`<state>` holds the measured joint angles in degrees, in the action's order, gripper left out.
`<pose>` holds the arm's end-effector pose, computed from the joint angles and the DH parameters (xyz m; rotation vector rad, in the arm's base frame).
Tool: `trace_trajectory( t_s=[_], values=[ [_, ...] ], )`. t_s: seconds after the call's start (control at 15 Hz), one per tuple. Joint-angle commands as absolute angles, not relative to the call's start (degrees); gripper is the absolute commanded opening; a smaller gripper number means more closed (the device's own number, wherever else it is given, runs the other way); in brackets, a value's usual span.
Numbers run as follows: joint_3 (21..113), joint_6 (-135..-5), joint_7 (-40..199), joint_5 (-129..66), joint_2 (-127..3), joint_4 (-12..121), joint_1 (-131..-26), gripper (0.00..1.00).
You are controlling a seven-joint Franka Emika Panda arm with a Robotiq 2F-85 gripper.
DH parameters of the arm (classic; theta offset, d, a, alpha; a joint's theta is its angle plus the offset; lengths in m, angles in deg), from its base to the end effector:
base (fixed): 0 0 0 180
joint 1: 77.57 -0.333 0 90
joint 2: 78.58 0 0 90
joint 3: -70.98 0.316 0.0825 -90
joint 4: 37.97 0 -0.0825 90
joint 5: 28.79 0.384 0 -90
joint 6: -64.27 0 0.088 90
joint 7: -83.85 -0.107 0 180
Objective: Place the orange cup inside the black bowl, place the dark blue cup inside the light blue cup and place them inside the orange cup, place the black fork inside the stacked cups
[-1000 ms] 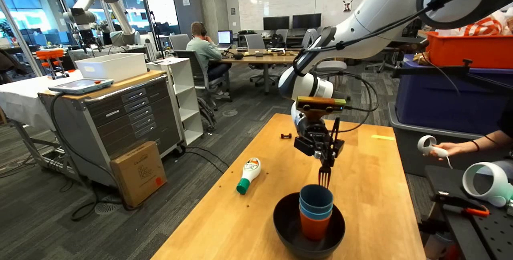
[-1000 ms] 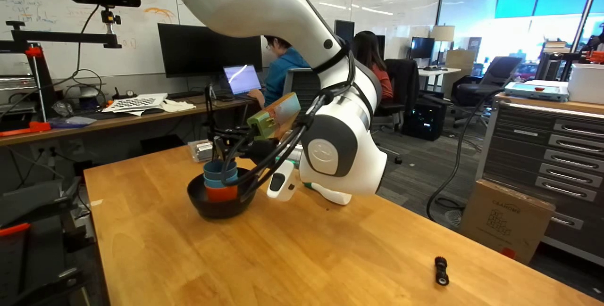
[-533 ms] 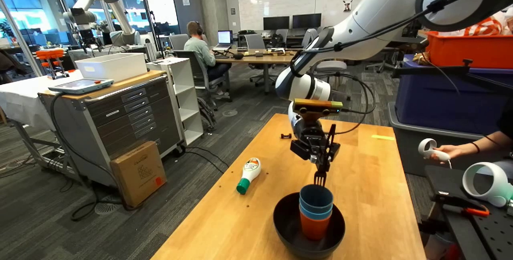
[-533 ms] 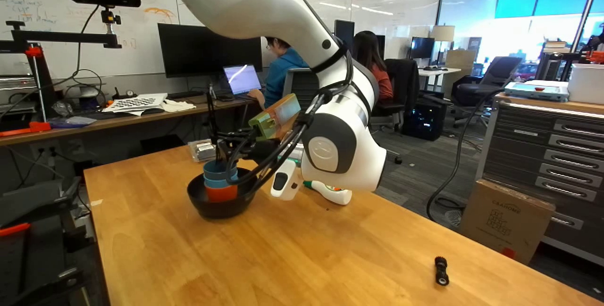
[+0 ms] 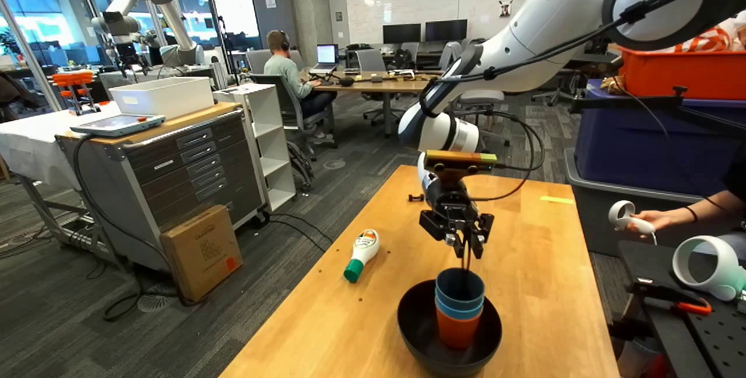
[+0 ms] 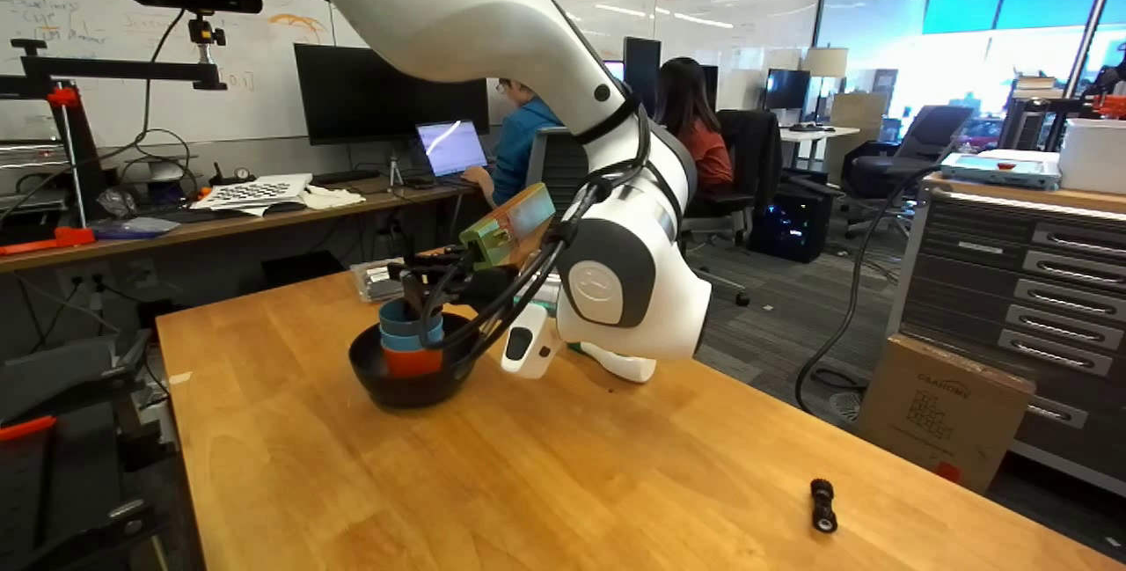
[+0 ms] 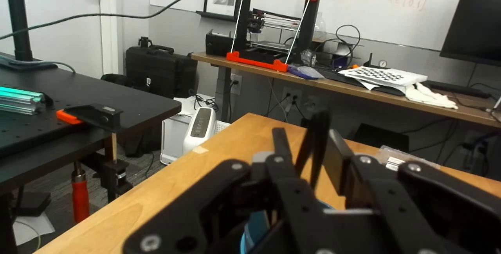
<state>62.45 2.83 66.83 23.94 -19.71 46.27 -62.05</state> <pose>0.5535 -0.1181 0.0887 -1.5848 0.8767 1.4310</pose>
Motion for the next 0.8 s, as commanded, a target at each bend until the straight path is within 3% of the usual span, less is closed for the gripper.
trace_trajectory(
  t_s=[0.0,0.33,0.73],
  values=[
    [61.87,3.3,67.39,23.55,-18.8,44.16,-62.66,0.61],
    [61.94,2.99,67.56,23.47,-19.09,44.3,-62.72,0.98],
    [61.7,1.5,69.63,21.22,-21.24,43.9,-63.8,1.0]
  ],
)
